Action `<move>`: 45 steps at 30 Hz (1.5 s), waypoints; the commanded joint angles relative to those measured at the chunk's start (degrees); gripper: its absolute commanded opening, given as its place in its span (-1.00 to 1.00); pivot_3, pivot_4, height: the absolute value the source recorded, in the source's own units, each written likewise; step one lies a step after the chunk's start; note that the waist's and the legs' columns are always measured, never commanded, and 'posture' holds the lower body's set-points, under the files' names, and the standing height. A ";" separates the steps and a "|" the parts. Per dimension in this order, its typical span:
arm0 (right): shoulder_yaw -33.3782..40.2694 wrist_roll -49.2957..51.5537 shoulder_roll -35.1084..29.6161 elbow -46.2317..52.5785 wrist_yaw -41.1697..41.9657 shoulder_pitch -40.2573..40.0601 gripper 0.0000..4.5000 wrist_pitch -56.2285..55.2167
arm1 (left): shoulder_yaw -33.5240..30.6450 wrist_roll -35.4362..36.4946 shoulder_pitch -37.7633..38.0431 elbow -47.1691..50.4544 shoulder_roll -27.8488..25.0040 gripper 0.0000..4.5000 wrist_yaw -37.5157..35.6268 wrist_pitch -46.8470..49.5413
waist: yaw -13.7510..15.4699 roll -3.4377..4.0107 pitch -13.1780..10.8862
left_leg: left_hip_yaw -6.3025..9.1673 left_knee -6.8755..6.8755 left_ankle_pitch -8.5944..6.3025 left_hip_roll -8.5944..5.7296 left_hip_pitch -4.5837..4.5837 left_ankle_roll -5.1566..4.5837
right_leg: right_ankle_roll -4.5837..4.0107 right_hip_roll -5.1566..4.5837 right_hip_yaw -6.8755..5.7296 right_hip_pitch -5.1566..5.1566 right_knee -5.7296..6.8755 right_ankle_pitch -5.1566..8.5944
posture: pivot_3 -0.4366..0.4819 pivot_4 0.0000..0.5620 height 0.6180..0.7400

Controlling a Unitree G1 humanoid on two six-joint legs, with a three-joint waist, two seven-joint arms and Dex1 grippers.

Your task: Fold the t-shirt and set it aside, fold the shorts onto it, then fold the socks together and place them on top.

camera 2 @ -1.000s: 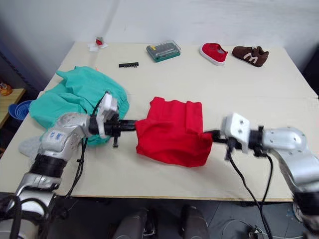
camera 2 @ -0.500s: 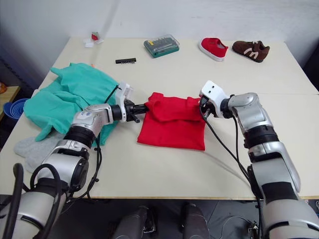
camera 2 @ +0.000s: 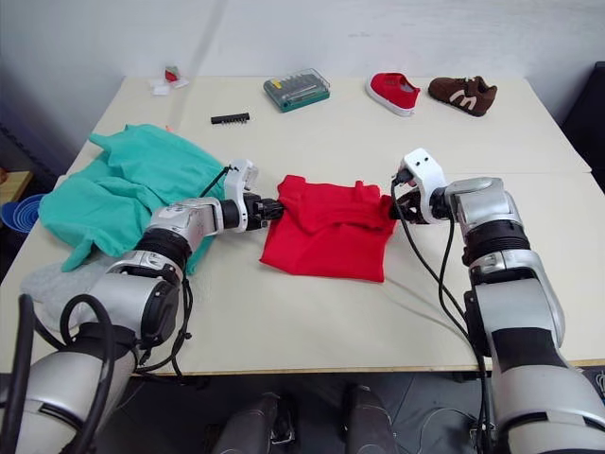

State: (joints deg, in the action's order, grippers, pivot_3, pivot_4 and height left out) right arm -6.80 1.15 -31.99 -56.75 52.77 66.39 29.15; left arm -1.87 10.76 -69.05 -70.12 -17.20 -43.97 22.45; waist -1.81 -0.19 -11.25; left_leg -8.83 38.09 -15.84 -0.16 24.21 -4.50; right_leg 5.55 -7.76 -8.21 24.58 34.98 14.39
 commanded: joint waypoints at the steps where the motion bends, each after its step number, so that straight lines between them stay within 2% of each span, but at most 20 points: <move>1: 2.38 1.37 -0.32 3.63 0.17 1.43 0.68 -0.43 | -0.84 -0.64 -0.77 1.95 -2.46 0.52 -3.20 0.79 | -0.11 0.00 0.00 | -0.02 0.00 0.00 0.01 -0.01 0.01 | 0.00 0.01 0.00 0.01 0.01 0.00 | -0.05 -0.47 1.00; 3: 0.70 -0.59 -2.88 8.82 1.24 0.09 0.98 -0.41 | -1.83 0.21 -0.98 3.78 -4.83 0.79 -5.64 2.04 | -0.27 0.02 -0.01 | -0.10 -0.01 0.00 0.03 -0.01 0.01 | 0.00 0.02 0.07 0.08 0.03 0.00 | -0.05 -0.47 1.00; 5: -0.20 -1.58 -5.21 13.75 2.28 -1.24 1.00 1.47 | -2.36 0.69 -0.98 5.58 -6.66 0.98 -7.41 3.54 | -0.25 0.04 -0.03 | -0.20 -0.02 0.00 0.03 0.07 0.02 | -0.01 0.02 0.35 0.28 0.10 0.00 | -0.05 -0.47 1.00; 8: -1.32 -2.57 -9.40 22.96 5.02 -4.98 1.00 1.87 | -2.16 0.58 0.01 9.94 -9.18 0.98 -9.62 5.00 | -0.03 0.04 -0.03 | -0.29 -0.05 -0.05 0.04 0.09 0.09 | -0.03 0.02 0.54 0.41 0.14 0.02 | -0.05 -0.47 1.00; 11: -0.25 -1.38 -13.34 34.92 7.05 -11.23 1.00 1.13 | -1.20 1.09 2.87 18.84 -11.81 0.98 -13.82 5.49 | 0.13 0.04 -0.03 | -0.30 -0.06 -0.09 0.03 0.10 0.13 | -0.04 0.02 0.59 0.41 0.11 0.02 | -0.05 -0.47 1.00; 16: 6.01 5.42 -15.35 57.35 8.59 -27.24 1.00 -2.00 | 3.46 3.56 16.57 47.26 -16.39 0.98 -26.93 -0.19 | 0.20 0.04 -0.03 | -0.41 -0.10 -0.16 0.05 0.07 0.23 | -0.06 0.06 0.67 0.46 0.11 0.03 | -0.05 -0.47 1.00; 18: 7.18 7.22 -16.02 65.30 10.15 -34.21 1.00 -6.86 | 6.35 2.10 22.27 55.33 -18.32 0.98 -29.94 -5.53 | 0.25 0.04 -0.03 | -0.49 -0.07 -0.16 0.10 0.05 0.23 | -0.07 0.13 0.65 0.46 0.10 0.04 | -0.05 -0.47 1.00; 20: 7.50 7.55 -16.37 71.38 10.55 -40.53 1.00 -11.67 | 8.49 -0.13 26.42 59.48 -18.96 0.98 -29.80 -10.92 | 0.27 0.04 -0.03 | -0.51 -0.07 -0.18 0.17 -0.06 0.26 | -0.09 0.10 0.75 0.38 0.09 0.05 | -0.05 -0.47 1.00; 25: 5.64 4.62 -14.17 76.30 5.94 -49.18 1.00 -19.89 | 11.83 -5.15 30.16 59.49 -18.50 0.98 -27.50 -24.08 | 0.37 0.03 -0.02 | -0.49 0.00 -0.37 0.21 -0.23 0.53 | -0.19 -0.25 0.79 0.15 -0.21 -0.02 | -0.05 -0.47 1.00; 30: 1.22 -3.87 -13.27 71.51 0.90 -50.61 1.00 -30.97 | 13.82 -10.39 29.36 53.95 -18.03 0.98 -24.04 -35.81 | 0.44 0.03 -0.02 | -0.44 0.02 -0.36 0.18 -0.26 0.52 | -0.27 -0.44 0.76 0.15 -0.17 -0.08 | -0.05 -0.47 1.00; 32: -0.22 -6.72 -12.71 68.38 -1.04 -49.58 1.00 -34.05 | 14.61 -12.10 28.59 50.87 -18.06 0.81 -23.28 -39.20 | 0.41 0.03 -0.02 | -0.45 0.01 -0.36 0.18 -0.24 0.51 | -0.27 -0.44 0.73 0.19 -0.17 -0.08 | -0.05 -0.47 1.00; 35: -3.21 -12.77 -12.98 61.41 -4.15 -48.25 0.59 -40.78 | 16.15 -15.71 27.12 45.14 -17.31 0.44 -20.43 -44.44 | 0.40 0.03 -0.02 | -0.46 0.02 -0.27 0.17 -0.21 0.35 | -0.28 -0.42 0.65 0.19 -0.11 -0.07 | -0.05 -0.47 1.00; 38: -4.16 -15.61 -12.45 57.02 -6.90 -47.45 0.10 -43.50 | 17.19 -17.82 26.00 41.21 -16.13 -0.01 -18.24 -46.88 | 0.38 0.02 -0.01 | -0.44 0.04 -0.17 0.15 -0.21 0.17 | -0.28 -0.42 0.61 0.16 -0.12 -0.07 | -0.05 -0.47 1.00; 45: -4.16 -15.64 -12.18 56.00 -7.93 -47.24 -0.99 -45.16 | 17.24 -16.59 26.62 39.91 -14.91 -0.99 -18.69 -47.92 | 0.38 0.01 -0.01 | -0.36 0.08 -0.15 0.16 -0.24 0.10 | -0.28 -0.45 0.59 0.08 -0.06 -0.07 | -0.05 -0.47 1.00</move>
State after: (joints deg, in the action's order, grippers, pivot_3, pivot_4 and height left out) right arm -11.36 -14.74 -44.28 -1.73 45.06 19.16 -15.62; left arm 15.68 -6.92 -42.52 -30.97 -32.30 -62.49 -25.17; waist -1.43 -0.18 -11.26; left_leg -9.19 38.17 -15.97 0.00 23.98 -4.43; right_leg 5.27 -8.21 -7.63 24.66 34.98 14.32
